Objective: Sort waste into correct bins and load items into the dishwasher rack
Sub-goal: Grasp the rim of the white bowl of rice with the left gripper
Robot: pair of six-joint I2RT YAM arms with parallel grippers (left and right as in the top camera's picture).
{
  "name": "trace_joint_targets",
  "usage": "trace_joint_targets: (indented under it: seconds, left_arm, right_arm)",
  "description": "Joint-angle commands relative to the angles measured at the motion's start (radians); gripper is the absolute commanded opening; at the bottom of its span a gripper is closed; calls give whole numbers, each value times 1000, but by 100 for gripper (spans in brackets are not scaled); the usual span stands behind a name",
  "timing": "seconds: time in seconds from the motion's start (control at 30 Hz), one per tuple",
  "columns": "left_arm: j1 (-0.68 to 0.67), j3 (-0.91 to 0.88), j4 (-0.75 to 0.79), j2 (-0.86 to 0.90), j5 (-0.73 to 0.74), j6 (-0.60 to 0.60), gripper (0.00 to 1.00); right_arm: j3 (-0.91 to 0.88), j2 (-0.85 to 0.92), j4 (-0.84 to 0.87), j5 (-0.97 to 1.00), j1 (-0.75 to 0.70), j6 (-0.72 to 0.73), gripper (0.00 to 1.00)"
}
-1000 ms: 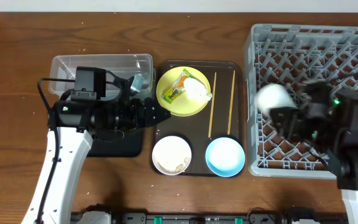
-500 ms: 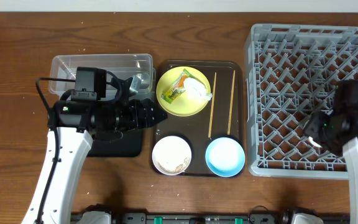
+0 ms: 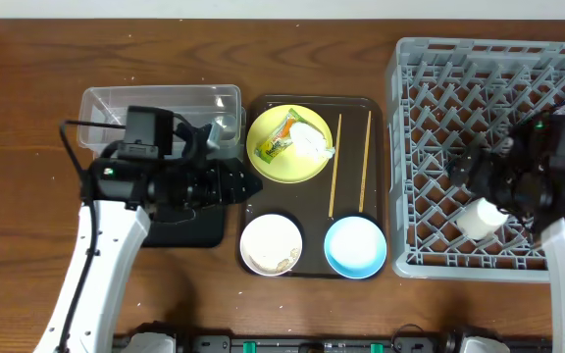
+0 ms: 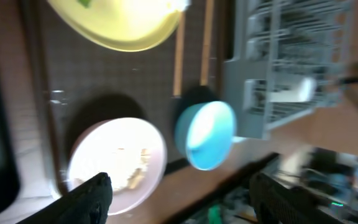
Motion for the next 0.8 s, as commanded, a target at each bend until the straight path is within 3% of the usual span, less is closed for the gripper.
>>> trace_joint_targets:
  seconds: [0.0, 0.1, 0.23, 0.53, 0.67, 0.77]
  left_arm:
    - [-103, -4, -4, -1, -206, 24, 72]
    - [-232, -5, -4, 14, -350, -17, 70]
    - [-401, -22, 8, 72, -576, -179, 68]
    - [-608, -62, 204, 342, -587, -330, 50]
    - [-622, -62, 226, 431, -586, -387, 36]
    - [-622, -62, 239, 443, -587, -388, 12]
  right_arm:
    - [24, -68, 35, -244, 42, -109, 93]
    - [24, -96, 65, -239, 84, -109, 94]
    - [24, -103, 68, -239, 117, -105, 94]
    - [24, -99, 55, -239, 123, -105, 94]
    - [24, -98, 39, -233, 123, -106, 94]
    - [24, -99, 35, -216, 122, -106, 95]
